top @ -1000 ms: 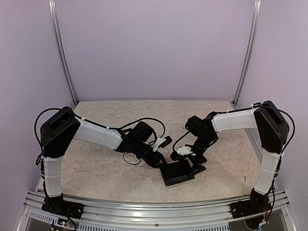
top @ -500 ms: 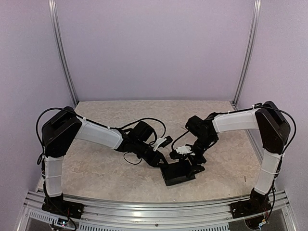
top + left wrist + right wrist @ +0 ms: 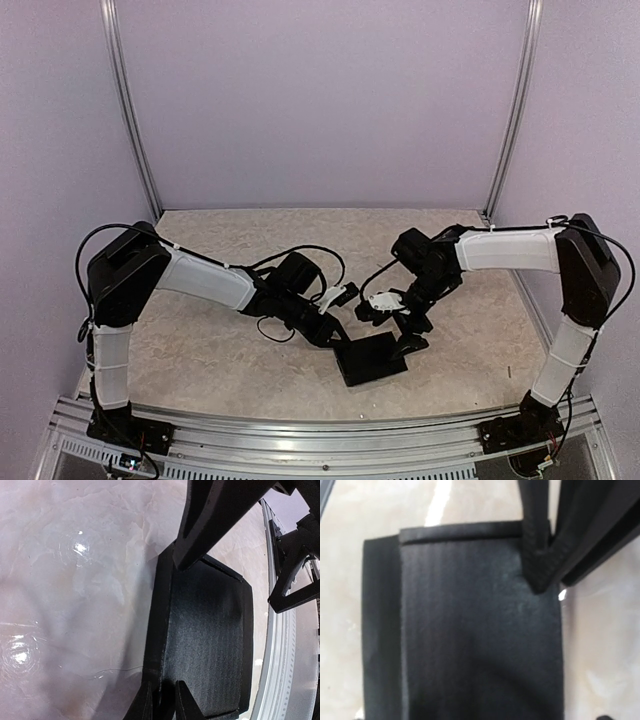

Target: Fold the paper box

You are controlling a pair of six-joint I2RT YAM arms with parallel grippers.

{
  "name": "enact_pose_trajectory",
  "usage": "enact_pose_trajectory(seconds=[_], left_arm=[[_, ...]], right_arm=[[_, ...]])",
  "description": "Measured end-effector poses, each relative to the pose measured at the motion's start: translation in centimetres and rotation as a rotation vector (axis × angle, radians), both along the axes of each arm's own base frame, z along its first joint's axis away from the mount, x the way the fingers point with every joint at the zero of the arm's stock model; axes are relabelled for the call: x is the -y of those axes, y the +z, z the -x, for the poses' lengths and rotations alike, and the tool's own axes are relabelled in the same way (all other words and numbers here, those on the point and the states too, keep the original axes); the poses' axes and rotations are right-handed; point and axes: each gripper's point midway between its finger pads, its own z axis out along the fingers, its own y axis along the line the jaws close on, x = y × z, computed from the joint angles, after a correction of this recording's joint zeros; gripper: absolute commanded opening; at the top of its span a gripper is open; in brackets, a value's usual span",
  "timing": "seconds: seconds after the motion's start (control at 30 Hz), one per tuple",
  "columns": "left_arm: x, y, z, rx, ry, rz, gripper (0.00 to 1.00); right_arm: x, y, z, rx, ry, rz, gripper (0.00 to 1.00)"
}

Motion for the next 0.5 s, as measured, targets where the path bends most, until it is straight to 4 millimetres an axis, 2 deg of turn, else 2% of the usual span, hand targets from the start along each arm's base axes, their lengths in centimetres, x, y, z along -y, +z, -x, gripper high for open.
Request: enact_pose_trajectory(seconds=[0.17,0.3,0.5], left_arm=[[0.1,0.0,0.0,-0.001,-0.002,0.005,0.15],[0.1,0.0,0.0,-0.001,-0.003,0.006,0.15],[0.2,-0.1,0.0,-0.002,-0.006,0.009,0.15]], right_arm=[[0.7,-0.5,0.4,-0.004,0.015,0.03,1.0],[1.7,-1.6,1.1,-0.011,0.019,0.071,1.0],[1.8,-1.9,0.8,0.014,0.03,0.077,1.0]])
